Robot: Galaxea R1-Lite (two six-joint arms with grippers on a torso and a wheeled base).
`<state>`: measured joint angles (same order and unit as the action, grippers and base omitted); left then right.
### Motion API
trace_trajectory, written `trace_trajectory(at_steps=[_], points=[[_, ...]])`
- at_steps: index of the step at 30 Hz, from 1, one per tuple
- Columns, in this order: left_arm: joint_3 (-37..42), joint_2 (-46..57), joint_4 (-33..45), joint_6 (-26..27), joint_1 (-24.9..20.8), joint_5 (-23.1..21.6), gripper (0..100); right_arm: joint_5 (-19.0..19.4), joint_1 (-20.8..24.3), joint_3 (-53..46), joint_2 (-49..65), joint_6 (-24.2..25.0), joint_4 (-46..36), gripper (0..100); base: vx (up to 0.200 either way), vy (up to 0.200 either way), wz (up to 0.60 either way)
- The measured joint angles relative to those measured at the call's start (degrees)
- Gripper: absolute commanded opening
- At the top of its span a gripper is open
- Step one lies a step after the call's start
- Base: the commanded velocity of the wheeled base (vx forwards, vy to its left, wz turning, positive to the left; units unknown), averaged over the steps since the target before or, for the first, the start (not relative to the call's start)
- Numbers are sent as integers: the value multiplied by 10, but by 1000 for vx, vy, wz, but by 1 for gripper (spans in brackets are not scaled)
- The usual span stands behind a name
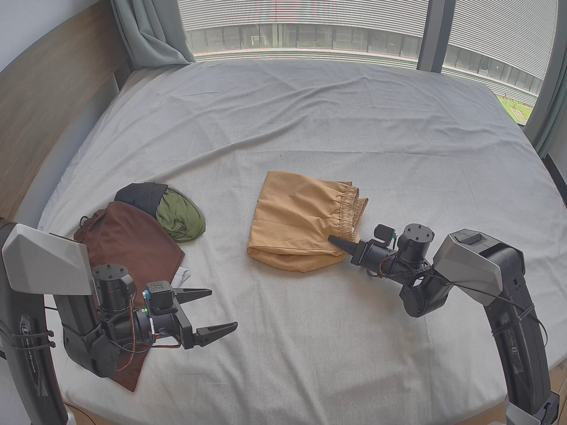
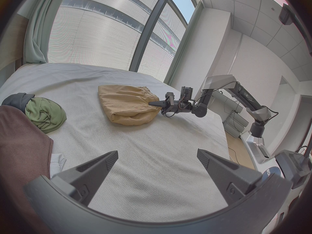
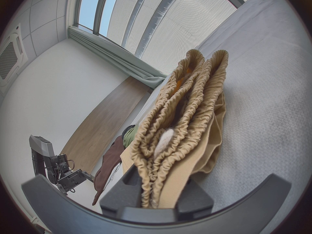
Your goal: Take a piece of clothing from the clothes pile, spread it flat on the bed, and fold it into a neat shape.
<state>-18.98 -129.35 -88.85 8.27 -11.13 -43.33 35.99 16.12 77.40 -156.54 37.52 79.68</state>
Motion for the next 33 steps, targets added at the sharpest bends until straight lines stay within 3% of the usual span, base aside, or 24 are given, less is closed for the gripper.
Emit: trace_trajectory(at_steps=[6,7,19,33], points=[[0,0,0,0,0,0,100,0,0,0,0,0,-1,0,0,0,0],[0,0,0,0,0,0,100,0,0,0,-1,0,-1,100,0,0,0],[0,1,0,0,0,0,100,1,-1,-22,2,-17,2,100,0,0,0],[-1,4,0,0,0,0,100,1,23,-172,47,-64,26,100,0,0,0]])
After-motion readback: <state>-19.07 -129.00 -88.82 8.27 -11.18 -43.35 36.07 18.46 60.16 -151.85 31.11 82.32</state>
